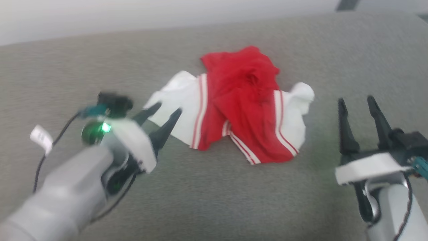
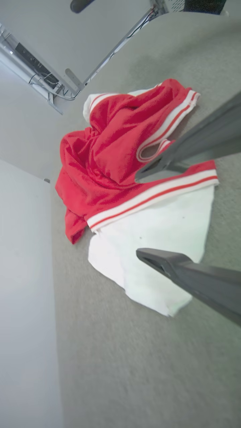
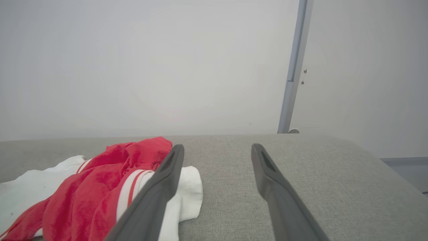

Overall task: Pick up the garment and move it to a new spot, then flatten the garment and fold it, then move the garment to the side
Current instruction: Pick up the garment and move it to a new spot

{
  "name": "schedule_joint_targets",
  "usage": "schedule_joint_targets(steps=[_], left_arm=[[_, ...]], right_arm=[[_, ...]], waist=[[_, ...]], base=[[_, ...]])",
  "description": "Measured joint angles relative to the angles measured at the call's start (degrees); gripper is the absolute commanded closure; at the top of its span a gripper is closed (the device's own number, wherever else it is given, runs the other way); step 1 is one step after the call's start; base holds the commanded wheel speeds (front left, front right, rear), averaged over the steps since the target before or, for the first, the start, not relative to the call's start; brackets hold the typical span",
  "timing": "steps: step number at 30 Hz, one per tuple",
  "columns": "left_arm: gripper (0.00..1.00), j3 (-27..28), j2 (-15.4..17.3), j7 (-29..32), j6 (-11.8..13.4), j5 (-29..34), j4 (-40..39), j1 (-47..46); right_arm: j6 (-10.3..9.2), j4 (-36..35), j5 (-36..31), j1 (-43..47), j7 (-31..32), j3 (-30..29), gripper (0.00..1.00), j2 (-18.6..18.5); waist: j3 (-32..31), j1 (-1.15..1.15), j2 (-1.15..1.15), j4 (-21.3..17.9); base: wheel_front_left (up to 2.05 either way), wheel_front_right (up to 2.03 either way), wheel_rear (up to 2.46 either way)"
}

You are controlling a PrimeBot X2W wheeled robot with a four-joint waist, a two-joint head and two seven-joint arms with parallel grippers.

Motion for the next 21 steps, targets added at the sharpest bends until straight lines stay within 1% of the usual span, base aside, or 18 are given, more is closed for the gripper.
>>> schedule_joint_targets(steps=[3, 5, 7, 9, 14, 20, 21], left_arm=[[0.0, 4.17, -0.25, -0.66, 0.01, -0.49, 1.98, 5.75], [0.0, 9.27, -0.66, -0.81, 0.67, 2.59, 3.07, 9.43], [0.0, 15.07, -1.91, -0.82, 0.75, 4.47, 3.37, 14.06], [0.0, 19.94, -3.09, -0.81, 0.77, 7.82, 3.27, 19.11], [0.0, 32.54, -3.75, -0.82, 1.85, 18.13, 0.67, 29.52], [0.0, 48.83, -6.08, -0.82, 2.47, 29.11, -7.25, 40.76], [0.0, 51.07, -6.56, -0.82, 2.54, 31.73, -9.02, 42.36]], right_arm=[[0.0, 0.34, -0.12, 2.13, 0.0, -1.76, 0.0, -0.96], [0.0, 0.44, 0.09, 3.8, 0.0, -3.35, 0.0, -1.67], [0.0, 0.6, 0.21, 5.3, 0.0, -4.53, 0.0, -2.27], [0.0, 0.65, 0.46, 6.74, 0.0, -5.42, 0.0, -3.08], [0.0, 0.7, 0.86, 9.68, 0.0, -6.78, 0.0, -4.53], [0.0, 0.88, 1.03, 11.87, 0.0, -6.99, 0.0, -5.77], [0.0, 0.92, 1.09, 12.18, -0.01, -6.97, 0.0, -5.92]], waist=[[-1.8, 0.0, 0.0, 2.38], [-2.85, 0.0, 0.0, 4.12], [-3.96, 0.0, 0.0, 5.86], [-5.08, 0.0, 0.0, 7.45], [-7.97, 0.0, 0.0, 10.53], [-10.42, 0.0, 0.0, 12.16], [-10.73, 0.0, 0.0, 12.22]], base=[[0.0, 0.0, 0.0], [0.0, 0.0, 0.0], [0.0, 0.0, 0.0], [0.0, 0.0, 0.0], [0.0, 0.0, 0.0], [0.0, 0.0, 0.0], [0.0, 0.0, 0.0]])
